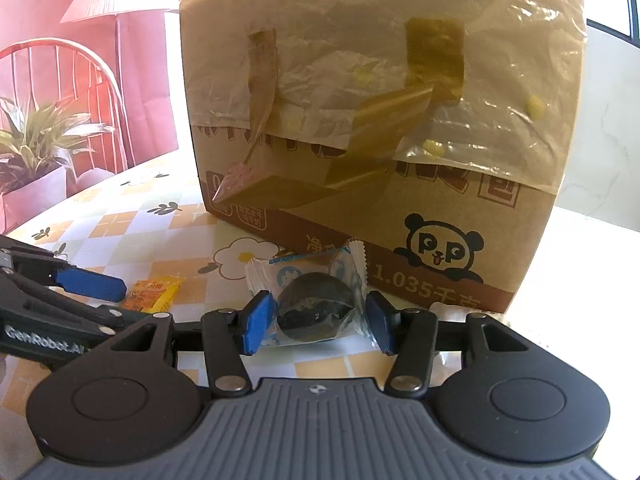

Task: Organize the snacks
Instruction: 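Grasp the small yellow packet with the left tool while the right tool holds its packet, then lift both packets over the box and open both tools to drop them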

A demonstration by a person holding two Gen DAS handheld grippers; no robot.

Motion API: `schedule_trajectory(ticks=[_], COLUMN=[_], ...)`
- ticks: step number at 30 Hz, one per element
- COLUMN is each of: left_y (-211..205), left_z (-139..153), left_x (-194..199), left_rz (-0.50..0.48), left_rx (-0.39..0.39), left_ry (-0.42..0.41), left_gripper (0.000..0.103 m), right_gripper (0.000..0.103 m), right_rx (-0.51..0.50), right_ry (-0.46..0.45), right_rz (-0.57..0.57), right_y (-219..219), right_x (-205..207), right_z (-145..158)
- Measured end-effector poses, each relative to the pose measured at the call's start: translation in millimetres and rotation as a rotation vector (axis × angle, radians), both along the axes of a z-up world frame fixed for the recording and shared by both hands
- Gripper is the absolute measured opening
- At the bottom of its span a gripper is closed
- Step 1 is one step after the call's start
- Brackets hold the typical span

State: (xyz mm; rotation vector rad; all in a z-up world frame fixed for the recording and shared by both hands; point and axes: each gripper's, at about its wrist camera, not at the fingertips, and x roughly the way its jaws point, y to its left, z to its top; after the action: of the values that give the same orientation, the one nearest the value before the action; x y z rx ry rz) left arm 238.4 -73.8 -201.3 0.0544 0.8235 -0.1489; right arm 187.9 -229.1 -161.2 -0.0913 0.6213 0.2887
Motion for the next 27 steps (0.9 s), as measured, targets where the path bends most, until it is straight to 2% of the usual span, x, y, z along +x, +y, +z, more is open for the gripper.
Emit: schedule_trajectory(ticks=[4, 7, 10, 12, 17, 22, 24, 25, 27], left_y=[6.6, 10.2, 18.4, 21.6, 22.0, 16.2, 16.2, 17.4, 20.5], left_z=[-2.0, 0.7, 4.7, 5.2, 4.5, 0.4, -0.7, -0.9, -1.1], left_x=[4.1, 5.3, 7.5, 8.8, 11.9, 17.9, 15.4, 13.6, 10.0], left_rz=[0.03, 0.043, 0.064, 0.086, 0.137, 0.14, 0.128, 0.107, 0.065], left_rx=[0.013, -0.01, -0.099, -0.128, -0.083, -0.005, 0.01, 0.002, -0.041], left_ry=[-0.027, -0.015, 0.014, 0.024, 0.016, -0.017, -0.045, -0.057, -0.064], left_gripper=[0.062, 0.06, 0.064, 0.068, 0.068, 0.066, 0.044, 0.037, 0.037], right_gripper=[0.054, 0.054, 0.054, 0.054, 0.054, 0.054, 0.054, 0.054, 0.054], right_rx=[0.001, -0.002, -0.003, -0.003, -0.004, -0.004, -0.004, -0.004, -0.002], right_ry=[0.007, 0.008, 0.009, 0.009, 0.012, 0.014, 0.014, 0.014, 0.015], right_rz=[0.001, 0.003, 0.005, 0.005, 0.008, 0.009, 0.009, 0.009, 0.01], right_y=[0.1, 1.0, 1.5, 1.6, 2.0, 2.3, 2.2, 2.3, 2.0], right_x=[0.4, 0.5, 0.9, 0.7, 0.5, 0.9, 1.0, 1.0, 1.0], right_z=[-0.3, -0.4, -0.6, -0.8, -1.2, -1.7, -1.8, -1.8, -1.8])
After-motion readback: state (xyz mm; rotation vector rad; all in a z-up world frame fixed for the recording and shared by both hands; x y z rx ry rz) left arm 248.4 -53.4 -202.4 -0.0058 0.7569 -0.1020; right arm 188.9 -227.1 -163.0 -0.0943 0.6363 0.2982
